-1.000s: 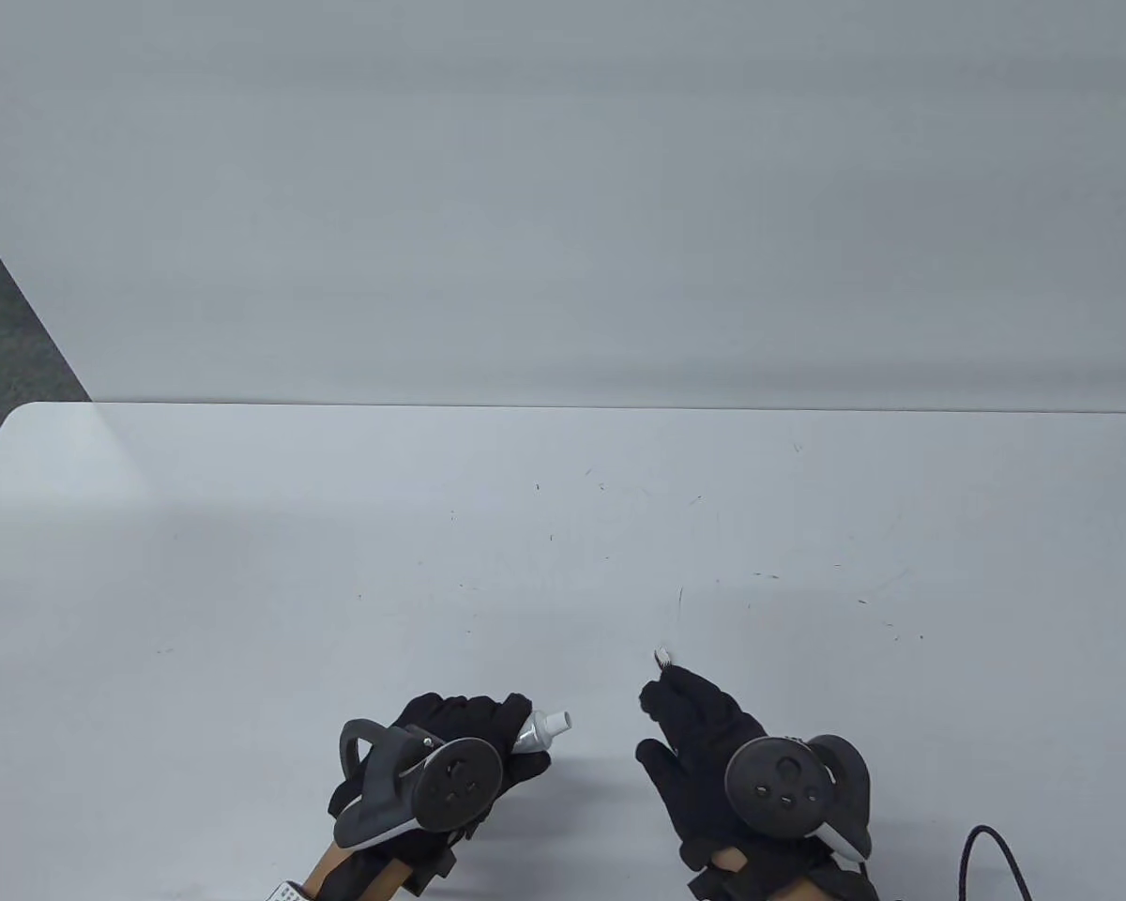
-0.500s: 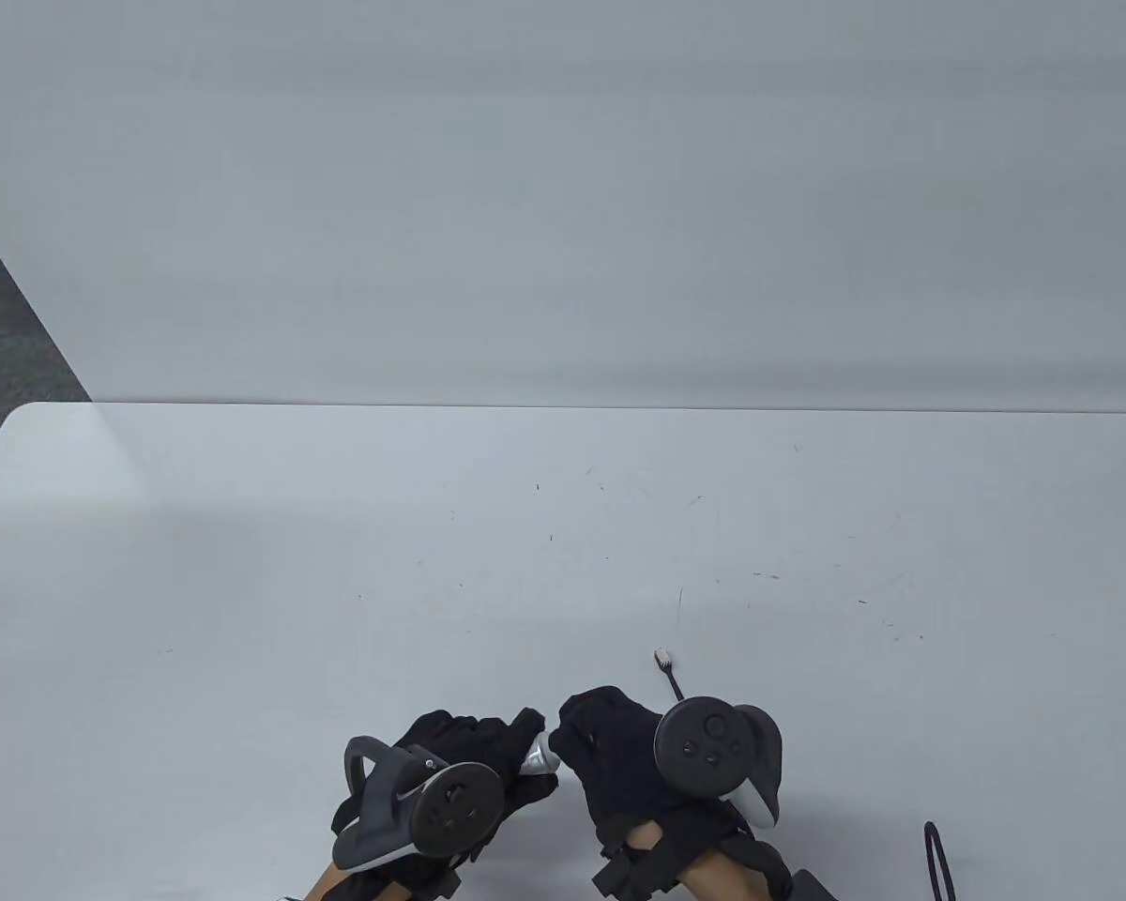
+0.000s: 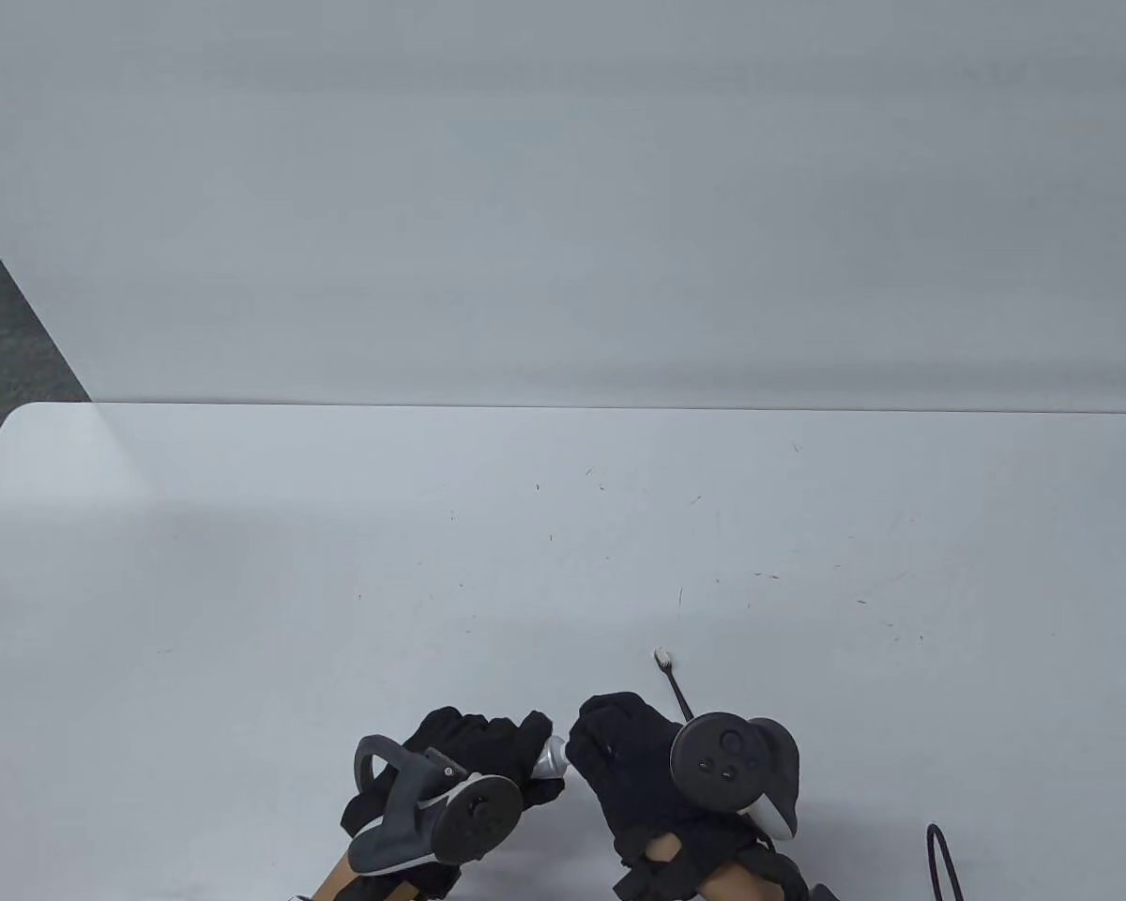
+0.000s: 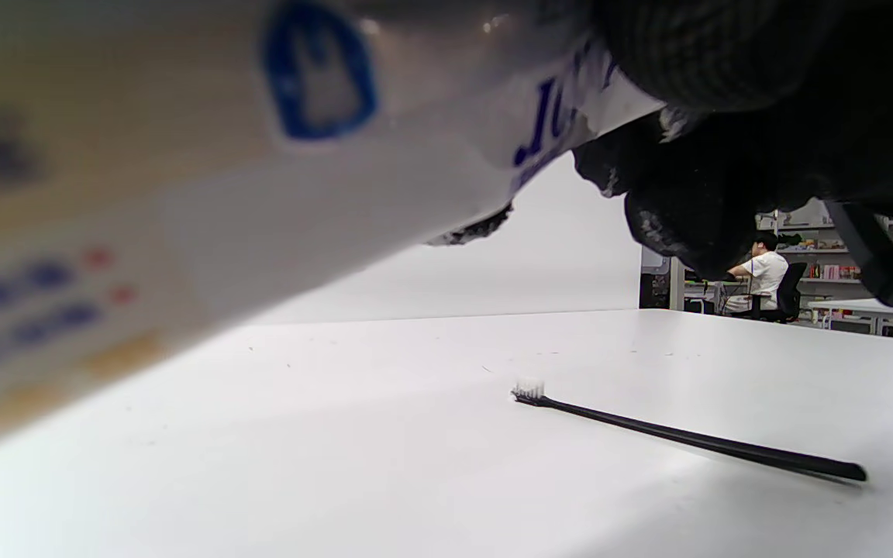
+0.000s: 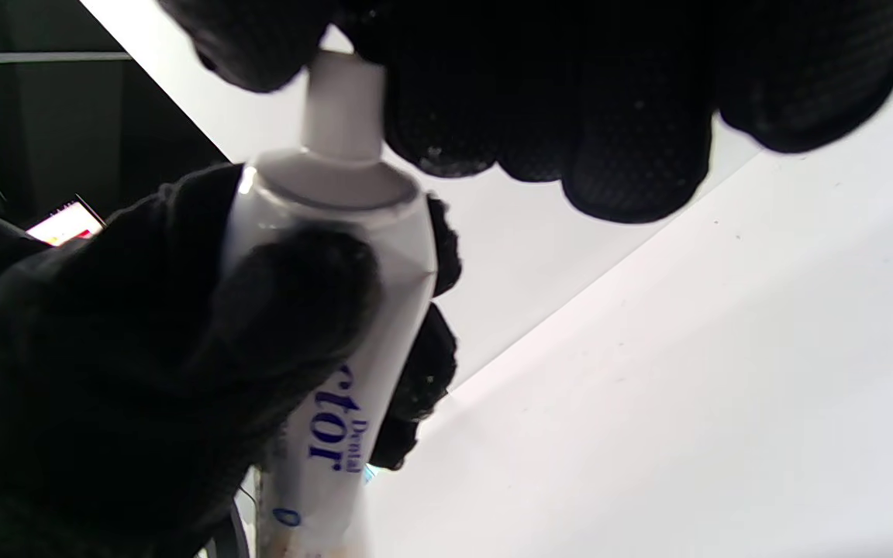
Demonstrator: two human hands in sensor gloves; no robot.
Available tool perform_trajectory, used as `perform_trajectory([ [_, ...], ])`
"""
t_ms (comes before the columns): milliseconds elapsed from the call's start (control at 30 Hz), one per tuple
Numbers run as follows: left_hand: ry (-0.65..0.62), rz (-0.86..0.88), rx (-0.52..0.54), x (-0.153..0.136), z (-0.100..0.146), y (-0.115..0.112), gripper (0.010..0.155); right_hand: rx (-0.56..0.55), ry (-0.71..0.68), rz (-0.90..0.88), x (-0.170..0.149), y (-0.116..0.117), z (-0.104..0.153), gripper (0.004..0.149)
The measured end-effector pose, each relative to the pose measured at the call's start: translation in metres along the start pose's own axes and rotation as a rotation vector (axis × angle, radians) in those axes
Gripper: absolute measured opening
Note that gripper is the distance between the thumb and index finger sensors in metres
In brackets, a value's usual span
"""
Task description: Squeeze toothpaste onto toothbrush
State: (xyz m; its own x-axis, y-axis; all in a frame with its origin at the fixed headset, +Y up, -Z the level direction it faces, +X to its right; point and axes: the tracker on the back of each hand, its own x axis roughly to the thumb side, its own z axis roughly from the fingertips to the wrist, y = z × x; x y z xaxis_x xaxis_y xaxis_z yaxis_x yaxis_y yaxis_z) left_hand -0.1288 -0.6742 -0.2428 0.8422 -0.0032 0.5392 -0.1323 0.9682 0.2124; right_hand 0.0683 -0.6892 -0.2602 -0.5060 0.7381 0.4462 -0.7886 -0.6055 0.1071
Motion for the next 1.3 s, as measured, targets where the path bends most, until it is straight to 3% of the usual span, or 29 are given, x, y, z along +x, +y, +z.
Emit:
perform_trajectory([
  [167,-0.009,-0.011,0.015,-0.002,0.0,-0.002,0.069,0.004,-0.057,0.105,0.008,0.002,0.0,0.041],
  [300,-0.014,-0.08,0.021,0.001,-0.001,-0.004,0.069,0.039,-0.021,0.132,0.004,0.002,0.0,0.045],
  [433,-0.005,-0.058,0.039,-0.001,0.0,-0.002,0.069,0.035,0.051,0.058,-0.003,0.002,0.001,0.053],
  [600,-0.008,-0.052,0.032,-0.001,0.0,-0.003,0.069,0.033,0.003,0.055,0.005,0.004,0.0,0.043],
  [700,-0.011,-0.065,0.037,0.0,0.0,-0.002,0.069,0.051,-0.021,0.089,0.007,0.002,0.001,0.046],
  [833,-0.007,-0.069,0.035,-0.001,0.0,-0.002,0.069,0.102,0.056,0.045,-0.002,0.003,0.003,0.055],
  [900,-0.002,-0.051,0.042,-0.001,0.0,-0.001,0.069,0.064,0.075,-0.008,-0.007,0.003,0.004,0.059],
  [1000,0.005,-0.064,0.04,0.0,0.0,0.0,0.069,0.027,0.1,-0.019,-0.006,0.005,0.004,0.046],
  [1133,-0.004,-0.046,0.039,-0.002,0.001,-0.001,0.069,0.022,0.061,0.007,0.0,0.004,0.004,0.042],
  [1300,0.0,-0.049,0.046,-0.002,0.001,-0.001,0.069,0.076,0.116,-0.052,-0.006,0.0,0.005,0.054],
])
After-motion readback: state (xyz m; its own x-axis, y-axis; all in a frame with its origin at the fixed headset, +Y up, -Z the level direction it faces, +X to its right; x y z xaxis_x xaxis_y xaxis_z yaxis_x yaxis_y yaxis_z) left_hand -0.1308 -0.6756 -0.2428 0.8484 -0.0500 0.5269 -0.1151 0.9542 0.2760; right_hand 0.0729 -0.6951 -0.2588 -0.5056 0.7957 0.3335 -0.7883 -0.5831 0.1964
